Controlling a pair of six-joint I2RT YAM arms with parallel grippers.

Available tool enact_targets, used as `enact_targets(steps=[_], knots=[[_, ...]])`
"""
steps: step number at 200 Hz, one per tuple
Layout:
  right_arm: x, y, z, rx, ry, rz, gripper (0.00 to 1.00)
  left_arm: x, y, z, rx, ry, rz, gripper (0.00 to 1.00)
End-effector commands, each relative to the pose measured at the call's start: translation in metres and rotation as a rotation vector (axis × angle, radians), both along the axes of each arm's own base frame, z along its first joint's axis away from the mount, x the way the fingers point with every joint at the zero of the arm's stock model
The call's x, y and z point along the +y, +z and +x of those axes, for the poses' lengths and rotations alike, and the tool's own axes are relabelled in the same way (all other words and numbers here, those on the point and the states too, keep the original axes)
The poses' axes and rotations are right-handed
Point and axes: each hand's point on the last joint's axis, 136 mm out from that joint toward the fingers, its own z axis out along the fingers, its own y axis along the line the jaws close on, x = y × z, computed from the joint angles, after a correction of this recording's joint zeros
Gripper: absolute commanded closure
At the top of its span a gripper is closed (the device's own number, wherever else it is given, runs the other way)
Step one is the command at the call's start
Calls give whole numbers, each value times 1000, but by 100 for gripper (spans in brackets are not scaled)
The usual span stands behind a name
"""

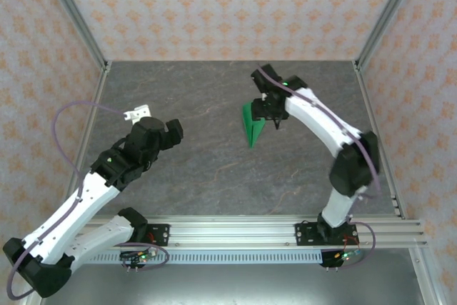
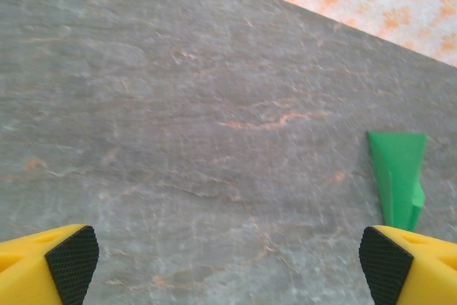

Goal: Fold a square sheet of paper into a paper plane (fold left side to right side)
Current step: Place the paper plane at the center of the table, then reset both arms

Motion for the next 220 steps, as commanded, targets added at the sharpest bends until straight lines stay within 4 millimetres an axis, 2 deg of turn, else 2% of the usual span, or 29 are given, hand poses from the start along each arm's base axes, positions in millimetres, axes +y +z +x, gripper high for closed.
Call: enact_targets(steps=[1,12,25,37,40,53,67,84,105,123,160,182,191,198,207,220], knots=[[-63,14,-3,-144,-114,-71,25,29,23,9,-89,96,74,0],[-93,18,-5,-227,-194,-61,17,48,26,13,-114,160,145,0],[-131,21,-8,-336,-310,-67,1,66,27,18,-150,235,226,0],[-163,16,-13,-411,-406,-94,0,83,23,21,-181,321,302,0],[-171,20,-15,-445,-430,-92,0,87,22,22,-186,343,322,0],[-196,13,-19,-510,-482,-111,0,102,7,23,-186,414,400,0],[-213,3,-18,-565,-508,-122,0,111,-10,27,-164,447,435,0],[-226,-11,-14,-624,-540,-150,0,109,-32,38,-132,398,470,0],[-233,-27,-5,-698,-571,-110,0,107,-57,49,-63,356,553,0],[-228,-34,5,-773,-533,-75,0,102,-74,58,-68,318,582,0],[-212,-70,21,-781,-417,-59,0,96,-107,65,-105,236,557,0],[-205,-86,29,-774,-375,-34,0,95,-108,70,-145,197,530,0],[-201,-98,33,-753,-353,-29,0,96,-108,72,-162,186,516,0],[-198,-96,39,-768,-338,-22,0,97,-109,74,-168,174,502,0],[-199,-100,38,-712,-335,-24,0,98,-111,78,-174,159,485,0],[-200,-98,39,-736,-340,-7,0,99,-111,83,-191,145,464,0]])
